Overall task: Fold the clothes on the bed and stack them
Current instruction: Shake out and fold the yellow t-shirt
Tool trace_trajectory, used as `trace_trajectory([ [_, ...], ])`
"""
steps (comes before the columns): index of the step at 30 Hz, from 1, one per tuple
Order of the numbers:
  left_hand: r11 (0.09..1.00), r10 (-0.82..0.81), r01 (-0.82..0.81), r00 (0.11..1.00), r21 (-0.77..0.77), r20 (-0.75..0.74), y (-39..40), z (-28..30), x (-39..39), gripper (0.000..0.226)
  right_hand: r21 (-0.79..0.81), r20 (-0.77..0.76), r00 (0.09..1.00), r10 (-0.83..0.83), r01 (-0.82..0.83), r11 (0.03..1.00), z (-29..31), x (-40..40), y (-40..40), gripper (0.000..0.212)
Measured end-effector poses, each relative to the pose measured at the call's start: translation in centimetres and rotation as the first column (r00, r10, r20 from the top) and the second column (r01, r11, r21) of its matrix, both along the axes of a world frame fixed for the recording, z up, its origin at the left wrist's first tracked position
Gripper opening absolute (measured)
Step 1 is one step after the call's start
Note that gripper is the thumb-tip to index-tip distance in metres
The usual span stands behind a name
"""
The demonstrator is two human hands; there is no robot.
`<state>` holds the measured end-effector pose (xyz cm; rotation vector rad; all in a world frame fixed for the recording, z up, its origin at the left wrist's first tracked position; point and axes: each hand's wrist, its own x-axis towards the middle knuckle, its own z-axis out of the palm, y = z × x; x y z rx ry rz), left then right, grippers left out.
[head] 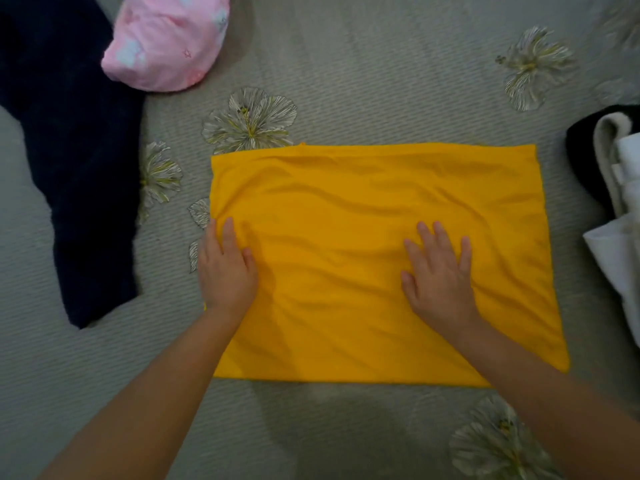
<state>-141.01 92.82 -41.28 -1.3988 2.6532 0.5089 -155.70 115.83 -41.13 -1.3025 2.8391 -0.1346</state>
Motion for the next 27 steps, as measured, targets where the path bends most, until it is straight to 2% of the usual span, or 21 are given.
trace_trajectory([
  [2,0.994,0.107,-0.108,0.993,0.011,0.039,0.7,0.3,1.7,0.051,-0.148,0.026,0.984,0.176,-0.17,0.974,0.3,4.7,0.0,0.044],
  [3,0.991,0.127,-0.128,0.991,0.022,0.048,0.8,0.4,2.4,0.05,-0.165,0.051,0.958,0.283,-0.272,0.948,0.4,7.3,0.0,0.048],
  [5,0.987,0.151,-0.154,0.987,0.056,0.049,0.6,0.6,3.2,0.046,-0.099,0.137,0.9,0.414,-0.404,0.909,0.2,11.7,0.0,0.056],
  [8,0.986,0.128,-0.133,0.99,0.099,0.057,0.2,0.6,3.8,0.035,-0.135,0.105,0.928,0.358,-0.343,0.929,-0.8,14.8,-0.2,0.019],
  [10,0.993,0.06,-0.067,0.996,0.102,0.071,0.0,0.6,4.1,0.032,-0.208,0.068,0.951,0.302,-0.282,0.937,-1.2,14.9,-0.4,0.022],
  [12,0.994,-0.001,-0.008,0.996,0.107,0.087,0.2,0.7,4.8,0.027,-0.216,0.046,0.948,0.316,-0.3,0.929,-1.0,14.6,-0.4,0.024],
  [15,0.987,-0.077,0.062,0.992,0.149,0.101,1.6,1.0,6.8,0.011,-0.12,0.057,0.897,0.439,-0.431,0.895,-0.4,14.1,1.6,0.019],
  [17,0.976,-0.138,0.102,0.973,0.193,0.184,3.2,1.3,8.6,0.009,-0.044,0.086,0.857,0.508,-0.506,0.862,0.5,13.9,4.4,0.014],
  [19,0.94,-0.283,0.2,0.911,0.277,0.3,5.5,1.7,10.2,0.017,-0.018,0.083,0.842,0.533,-0.534,0.845,1.0,13.4,7.9,0.016],
  [21,0.868,-0.467,0.319,0.785,0.38,0.408,8.6,2.2,11.3,0.028,0.033,0.07,0.852,0.519,-0.521,0.853,1.7,12.7,11.2,0.017],
  [23,0.803,-0.587,0.418,0.677,0.425,0.444,11.6,2.5,11.9,0.039,0.105,0.065,0.87,0.489,-0.493,0.864,2.4,11.9,14.2,0.008],
  [24,0.785,-0.614,0.47,0.674,0.403,0.41,12.7,2.8,12.1,0.041,0.158,0.086,0.885,0.457,-0.465,0.871,2.8,11.7,15.3,0.018],
  [26,0.735,-0.675,0.634,0.717,0.241,0.173,13.5,3.4,12.4,0.033,0.228,0.148,0.91,0.386,-0.412,0.882,3.4,12.0,16.9,0.037],
  [27,0.677,-0.733,0.716,0.678,0.169,0.062,13.3,3.5,12.6,0.035,0.227,0.158,0.925,0.345,-0.374,0.899,3.5,12.7,17.3,0.041],
])
